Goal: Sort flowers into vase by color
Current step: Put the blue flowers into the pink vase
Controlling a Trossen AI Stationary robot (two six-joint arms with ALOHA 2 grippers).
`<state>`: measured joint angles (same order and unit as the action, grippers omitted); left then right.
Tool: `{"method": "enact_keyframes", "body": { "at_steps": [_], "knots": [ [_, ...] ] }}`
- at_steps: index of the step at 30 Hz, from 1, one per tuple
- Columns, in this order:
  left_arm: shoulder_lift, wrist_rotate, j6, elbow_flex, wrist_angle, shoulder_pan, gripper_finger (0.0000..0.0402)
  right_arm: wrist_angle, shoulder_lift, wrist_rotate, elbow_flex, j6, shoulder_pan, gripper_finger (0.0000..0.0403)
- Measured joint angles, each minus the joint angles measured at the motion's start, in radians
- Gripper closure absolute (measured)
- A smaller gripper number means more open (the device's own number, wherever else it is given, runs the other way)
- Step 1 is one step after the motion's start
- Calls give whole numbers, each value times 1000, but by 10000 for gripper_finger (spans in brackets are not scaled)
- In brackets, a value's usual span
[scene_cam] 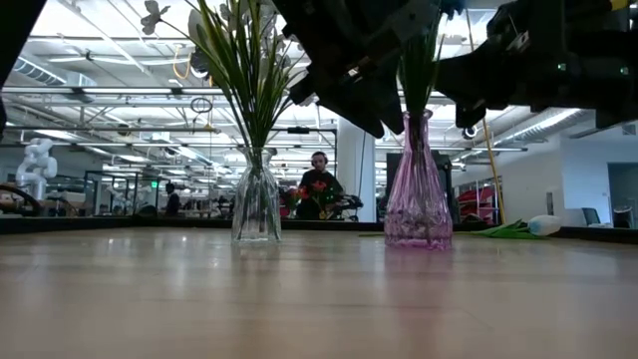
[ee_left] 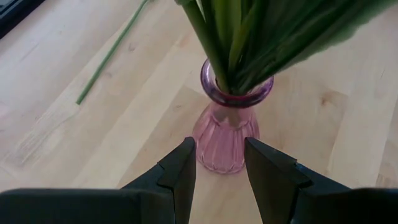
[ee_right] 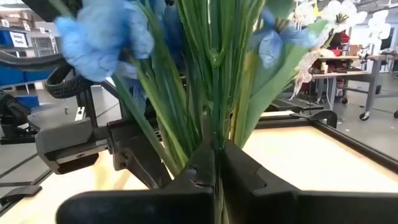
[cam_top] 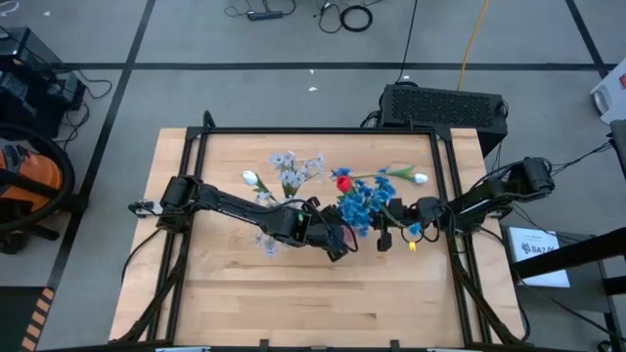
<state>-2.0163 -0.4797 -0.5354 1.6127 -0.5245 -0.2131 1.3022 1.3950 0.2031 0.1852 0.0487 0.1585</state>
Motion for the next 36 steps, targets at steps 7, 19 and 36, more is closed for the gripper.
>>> {"method": "enact_keyframes", "body": {
  "at_steps": [7, 19, 36],
  "knots": [
    [0, 0, 0, 0, 1, 0, 259, -2, 52, 1, 1, 19, -1, 402],
    [0, 0, 2, 0, -4, 1, 259, 6, 79, 4, 1, 19, -1, 391],
    [0, 0, 2, 0, -40, 1, 259, -193, -72, -20, -1, 103, 0, 313]
  ]
}}
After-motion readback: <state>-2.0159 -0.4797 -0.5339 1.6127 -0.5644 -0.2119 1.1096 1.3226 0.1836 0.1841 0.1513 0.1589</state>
